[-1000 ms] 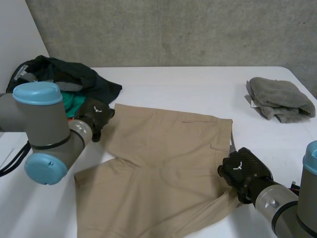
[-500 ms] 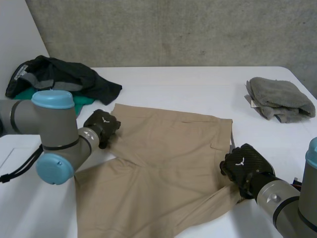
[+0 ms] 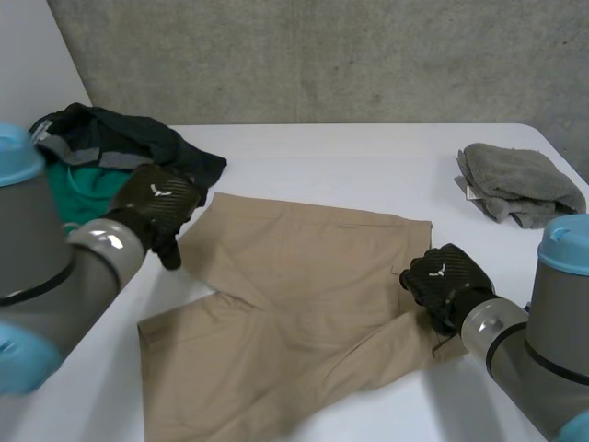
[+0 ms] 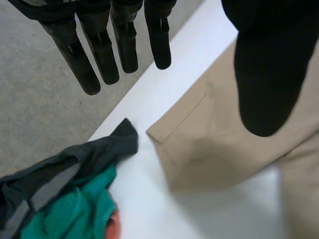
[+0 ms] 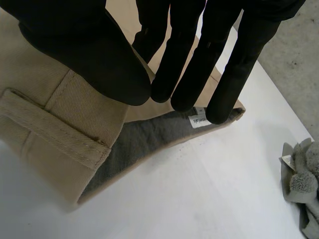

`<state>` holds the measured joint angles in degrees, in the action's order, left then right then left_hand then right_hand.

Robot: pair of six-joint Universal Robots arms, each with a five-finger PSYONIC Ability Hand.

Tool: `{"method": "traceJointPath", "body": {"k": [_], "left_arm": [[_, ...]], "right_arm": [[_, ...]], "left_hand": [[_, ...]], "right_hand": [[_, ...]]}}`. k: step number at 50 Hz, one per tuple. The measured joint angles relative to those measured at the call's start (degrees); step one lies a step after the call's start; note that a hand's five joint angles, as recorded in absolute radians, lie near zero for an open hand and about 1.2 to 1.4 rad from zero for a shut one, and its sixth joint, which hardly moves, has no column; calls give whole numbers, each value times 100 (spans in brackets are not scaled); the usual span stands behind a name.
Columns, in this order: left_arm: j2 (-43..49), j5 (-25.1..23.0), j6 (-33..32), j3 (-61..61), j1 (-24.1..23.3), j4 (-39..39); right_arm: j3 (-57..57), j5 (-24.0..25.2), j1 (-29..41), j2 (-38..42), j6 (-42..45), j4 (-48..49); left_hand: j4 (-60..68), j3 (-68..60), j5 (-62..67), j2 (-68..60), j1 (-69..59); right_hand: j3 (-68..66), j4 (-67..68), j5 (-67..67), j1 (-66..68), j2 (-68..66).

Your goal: Fold the laundry.

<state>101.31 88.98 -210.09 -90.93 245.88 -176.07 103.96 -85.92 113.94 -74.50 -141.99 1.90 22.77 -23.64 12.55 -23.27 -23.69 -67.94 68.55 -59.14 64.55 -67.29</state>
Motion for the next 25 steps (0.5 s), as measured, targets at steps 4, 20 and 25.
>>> {"method": "traceJointPath", "body": {"k": [4, 20, 25], "left_arm": [[-721, 59, 749, -463, -109, 462], [-1723, 118, 1866, -2288, -855, 1551], [-1532, 144, 1840, -2533, -844, 1300]], "right_arm": [[-14, -24, -5, 91, -19, 195], [113, -44, -1, 104, 1, 612], [130, -46, 0, 96, 3, 588]], "left_hand": [[-42, 61, -44, 63, 41], [-43, 64, -57, 79, 43], [-41, 63, -53, 76, 43]], "right_hand": [[0, 0, -1, 0, 0], [0, 0, 0, 0, 0], [0, 0, 0, 0, 0]]}}
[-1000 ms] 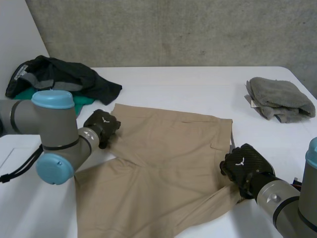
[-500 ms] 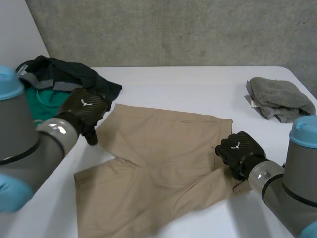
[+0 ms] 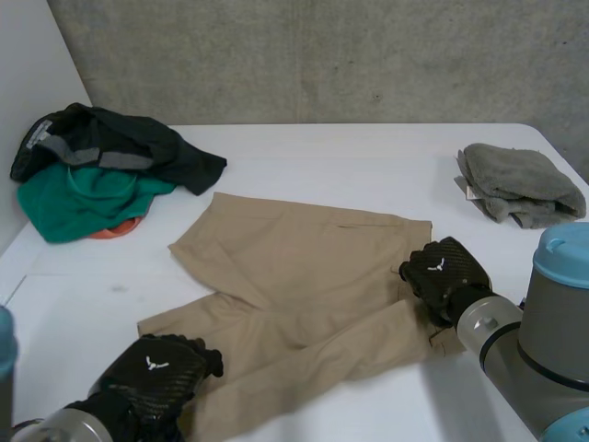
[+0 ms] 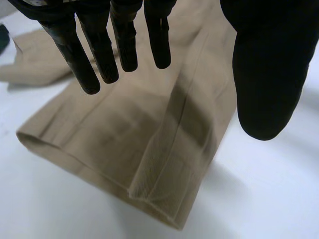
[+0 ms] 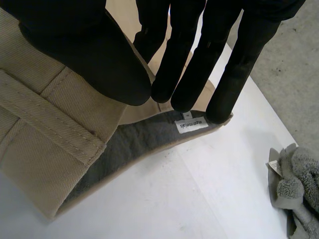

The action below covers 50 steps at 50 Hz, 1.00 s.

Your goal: Fold the laundry.

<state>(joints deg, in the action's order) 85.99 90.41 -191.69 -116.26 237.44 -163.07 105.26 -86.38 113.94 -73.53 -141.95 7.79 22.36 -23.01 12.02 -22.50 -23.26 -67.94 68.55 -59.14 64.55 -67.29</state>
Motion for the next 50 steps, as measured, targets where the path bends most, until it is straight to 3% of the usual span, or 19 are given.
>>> {"method": "traceJointPath", "body": {"k": [3, 6, 7, 9, 15, 18, 28, 32, 40, 42, 45, 47, 50], "left_arm": [[372, 118, -20, -115, 125, -311], [581, 219, -36, -139, 179, -440], [666, 269, -48, -138, 195, -486], [744, 326, -80, -96, 201, -546], [862, 395, -314, 243, 190, -801], [1102, 400, -731, 720, 191, -1259], [3183, 360, -2956, 3528, 402, -3533], [3944, 307, -3270, 4409, 487, -3782], [5715, -82, -3358, 6325, 602, -3964], [5999, -143, -3337, 6636, 608, -4031], [6285, -189, -3311, 6941, 581, -4122], [6359, -193, -3298, 6992, 555, -4152], [6344, -184, -3251, 6897, 489, -4177]], "right_arm": [[26, -3, -2, -24, 1, -17], [49, -5, -5, -42, 1, -22], [60, -7, -7, -51, 2, -23], [72, -7, -9, -62, 4, -21], [48, 0, -8, -80, 6, 1], [-80, 5, -2, -82, -5, 77], [-1025, -169, 53, 314, -55, 1068], [-1512, -313, 67, 768, -33, 1452], [-3314, -694, 72, 2656, 275, 2149], [-3715, -861, 74, 3026, 399, 2232], [-4167, -1095, 79, 3400, 511, 2292], [-4278, -1143, 79, 3479, 508, 2295], [-4249, -1072, 78, 3411, 382, 2241]], "left_hand": [[946, -877, 979, -910, -988], [2654, -2568, 2660, -2741, -2913], [3835, -3730, 3828, -3803, -4037], [4459, -4359, 4365, -4436, -4195], [4613, -4501, 4386, -4582, -4195], [4614, -4506, 4386, -4587, -4195], [4617, -4507, 4386, -4587, -4195], [4618, -4509, 4385, -4588, -4195], [4619, -4511, 4385, -4590, -4195], [4087, -3921, 4012, -3985, -3773], [959, -950, 948, -964, -227], [-165, 146, -123, 137, 803], [-1061, 1085, -945, 1053, 1257]], "right_hand": [[0, 0, -1, 0, 0], [0, 0, -1, 0, 0], [0, 0, 0, 0, 0], [0, 0, 0, 0, 0], [0, 0, 0, 0, 0], [0, 0, 0, 0, 0], [0, 0, 0, 0, 0], [0, 0, -1, 0, 0], [0, 0, 0, 0, 0], [450, -469, 476, -441, 435], [3188, -3231, 3207, -3069, 3272], [4773, -4841, 4956, -4663, 4851], [5537, -5591, 5661, -5183, 5507]]}}
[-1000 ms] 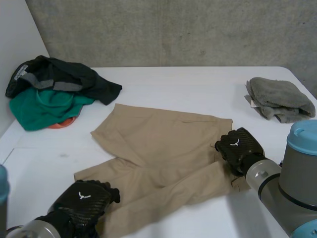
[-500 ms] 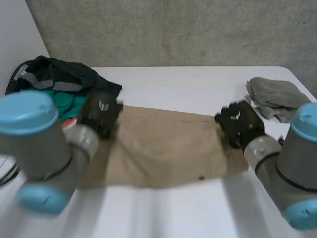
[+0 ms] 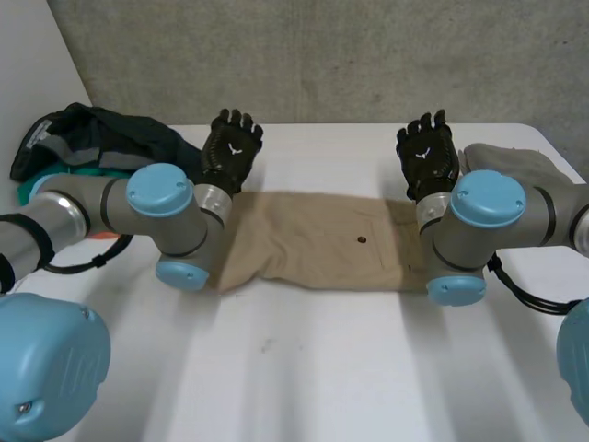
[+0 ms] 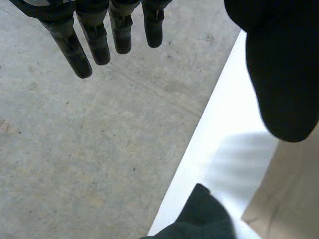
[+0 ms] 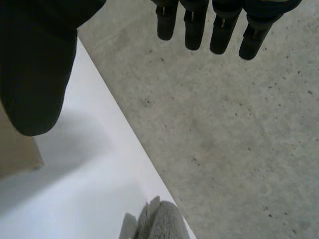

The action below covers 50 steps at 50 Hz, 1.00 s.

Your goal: Fold the laundry.

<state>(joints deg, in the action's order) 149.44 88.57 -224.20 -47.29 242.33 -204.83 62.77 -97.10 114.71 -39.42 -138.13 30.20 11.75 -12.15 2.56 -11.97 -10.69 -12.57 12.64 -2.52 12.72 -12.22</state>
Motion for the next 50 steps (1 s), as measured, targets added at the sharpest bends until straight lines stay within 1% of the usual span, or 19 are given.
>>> {"method": "traceJointPath", "body": {"k": [5, 10, 14, 17, 20, 22, 24, 26, 31, 32, 34, 35, 38, 39, 41, 45, 46, 47, 50], "left_arm": [[-512, 25, 248, -577, -108, -1], [-1573, 26, 848, -1757, -149, 9], [-2203, 4, 1229, -2553, -144, 7], [-2530, -12, 1428, -3036, -139, 2], [-2733, -24, 1549, -3410, -140, -5], [-2809, -26, 1592, -3616, -144, -6], [-2826, -24, 1600, -3690, -148, -6], [-2841, -21, 1597, -3738, -152, -4], [-2929, -15, 1581, -3778, -158, 4], [-2991, -12, 1578, -3787, -157, 6], [-3047, -10, 1578, -3797, -155, 9], [-3125, -8, 1578, -3817, -153, 15], [-3310, -4, 1579, -3890, -146, 23], [-3346, -2, 1581, -3910, -144, 24], [-3460, 0, 1590, -3986, -140, 27], [-3623, 14, 1642, -4126, -123, 26], [-3663, 18, 1665, -4164, -116, 25], [-3686, 22, 1680, -4187, -108, 25], [-3772, 33, 1755, -4275, -74, 24]], "right_arm": [[505, 328, -47, -579, -401, -570], [1268, 770, -250, -1350, -1132, -2074], [1697, 1071, -424, -1699, -1683, -2911], [1970, 1281, -540, -1843, -1964, -3207], [2184, 1422, -621, -1882, -2110, -3187], [2302, 1455, -659, -1835, -2139, -2954], [2357, 1386, -673, -1782, -2107, -2726], [2415, 1219, -686, -1733, -2022, -2467], [2702, 694, -792, -1887, -1403, -1947], [2858, 543, -881, -2061, -986, -1778], [2964, 469, -951, -2187, -674, -1683], [3101, 390, -1051, -2353, -215, -1571], [3331, 301, -1216, -2669, 852, -1374], [3350, 302, -1207, -2705, 993, -1345], [3363, 340, -1033, -2809, 1427, -1215], [3251, 644, -346, -2851, 1737, -857], [3194, 897, 43, -2827, 1788, -650], [3174, 1009, 186, -2810, 1800, -571], [3086, 1691, 874, -2599, 1842, -184]], "left_hand": [[-16, 16, 0, 38, 0], [-16, 16, 0, 43, 0], [-16, 16, 0, 43, 0], [-16, 16, 0, 43, 0], [-16, 16, 0, 44, 0], [-16, 16, 0, 44, 0], [-16, 16, 0, 44, 0], [-16, 16, 0, 44, 0], [-16, 16, 0, 44, 0], [-16, 16, 0, 44, 0], [-16, 16, 0, 44, 0], [-16, 16, 0, 44, 0], [-16, 16, 0, 44, 0], [-16, 16, 0, 44, 0], [-16, 16, 0, 44, 0], [-16, 16, 0, 44, 0], [-16, 16, 0, 44, 0], [-16, 16, 0, 44, 0], [-16, 16, 0, 44, 0]], "right_hand": [[84, -107, 27, -3, 35], [84, -107, 27, -3, 35], [63, -79, 13, 4, 14], [-246, 234, -286, 233, -307], [-1296, 1283, -1278, 1272, -1334], [-3516, 3379, -3408, 3323, -3618], [-4809, 4826, -4767, 4343, -4919], [-5315, 5425, -5148, 4739, -5368], [-5350, 5578, -5162, 4779, -5400], [-5350, 5582, -5162, 4857, -5399], [-5350, 5584, -5162, 4862, -5399], [-5350, 5588, -5162, 4862, -5399], [-5350, 5589, -5162, 4905, -5399], [-5350, 5589, -5162, 4905, -5399], [-5350, 5589, -5162, 4905, -5399], [-5364, 5590, -5162, 4908, -5399], [-5386, 5591, -5163, 4937, -5399], [-5434, 5590, -5233, 4993, -5400], [-5494, 5591, -5333, 4993, -5450]]}}
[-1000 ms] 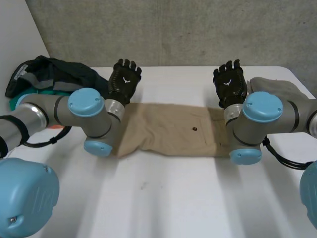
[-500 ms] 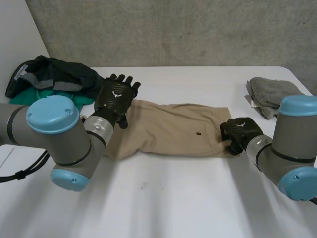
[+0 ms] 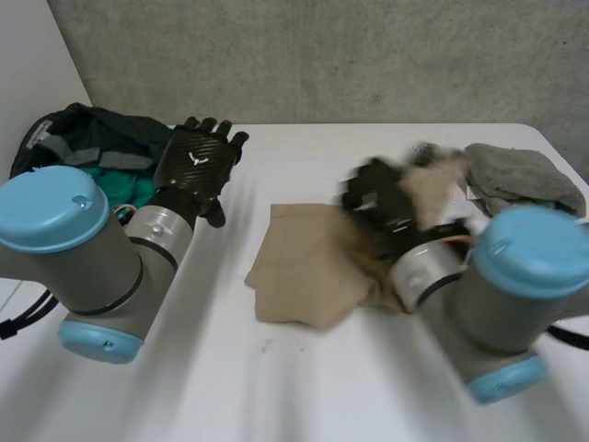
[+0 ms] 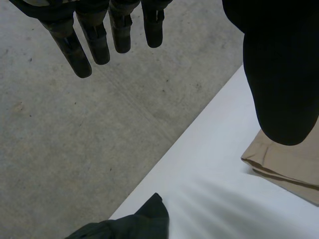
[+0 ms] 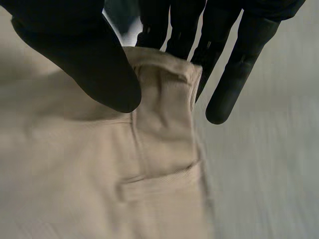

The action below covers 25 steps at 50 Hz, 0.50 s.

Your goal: Fold the laundry.

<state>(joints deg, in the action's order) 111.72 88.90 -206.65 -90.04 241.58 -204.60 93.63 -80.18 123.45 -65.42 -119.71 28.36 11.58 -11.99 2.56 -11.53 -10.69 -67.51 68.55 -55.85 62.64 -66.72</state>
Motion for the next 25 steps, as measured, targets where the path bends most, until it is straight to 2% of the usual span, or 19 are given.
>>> {"method": "traceJointPath", "body": {"k": [3, 4, 5, 9, 11, 13, 17, 19, 20, 22, 23, 25], "left_arm": [[-62, 7, 84, -78, 32, 1], [-77, 9, 110, -100, 40, 2], [-93, 11, 141, -124, 47, 5], [-120, 14, 197, -166, 58, 21], [-126, 16, 214, -157, 59, 34], [-127, 18, 219, -136, 59, 39], [-121, 46, 231, 43, 42, 42], [-107, 97, 265, 215, 14, 48], [-85, 148, 317, 372, -23, 65], [-67, 188, 362, 487, -54, 83], [-11, 247, 472, 706, -128, 149], [92, 293, 622, 953, -227, 274]], "right_arm": [[-105, 707, 517, 399, 122, 269], [-145, 890, 634, 537, 185, 321], [-214, 1140, 791, 753, 300, 382], [-310, 1440, 982, 1092, 491, 423], [-299, 1452, 995, 1155, 426, 409], [-269, 1425, 970, 1120, 298, 395], [-79, 1300, 746, 604, -845, 369], [25, 1242, 587, 207, -1781, 341], [99, 1204, 441, -110, -2613, 283], [138, 1183, 310, -363, -3301, 219], [161, 1152, 75, -672, -4229, 47], [112, 1129, -261, -930, -5178, -287]], "left_hand": [[0, 0, 0, 0, 0], [0, 0, 0, 0, 0], [0, 0, 0, 0, 0], [0, 0, 0, 0, 0], [0, 0, 0, 0, 0], [0, 0, 0, 0, 0], [0, 0, 0, 0, 0], [0, 0, 0, 0, 0], [0, 0, 0, 0, 0], [0, 0, 0, 0, 0], [0, 0, 0, 0, 0], [0, 0, 0, 0, 0]], "right_hand": [[155, -188, 69, -38, 137], [833, -900, 694, -474, 792], [1774, -1834, 1631, -1487, 1758], [4753, -4869, 4646, -4372, 4788], [5454, -5577, 5304, -5004, 5440], [5552, -5665, 5357, -5024, 5494], [5582, -5702, 5369, -5024, 5494], [5582, -5702, 5361, -5023, 5494], [5582, -5702, 5360, -5024, 5494], [5582, -5702, 5361, -5024, 5494], [5582, -5702, 5361, -5024, 5494], [5582, -5702, 5361, -5024, 5494]]}}
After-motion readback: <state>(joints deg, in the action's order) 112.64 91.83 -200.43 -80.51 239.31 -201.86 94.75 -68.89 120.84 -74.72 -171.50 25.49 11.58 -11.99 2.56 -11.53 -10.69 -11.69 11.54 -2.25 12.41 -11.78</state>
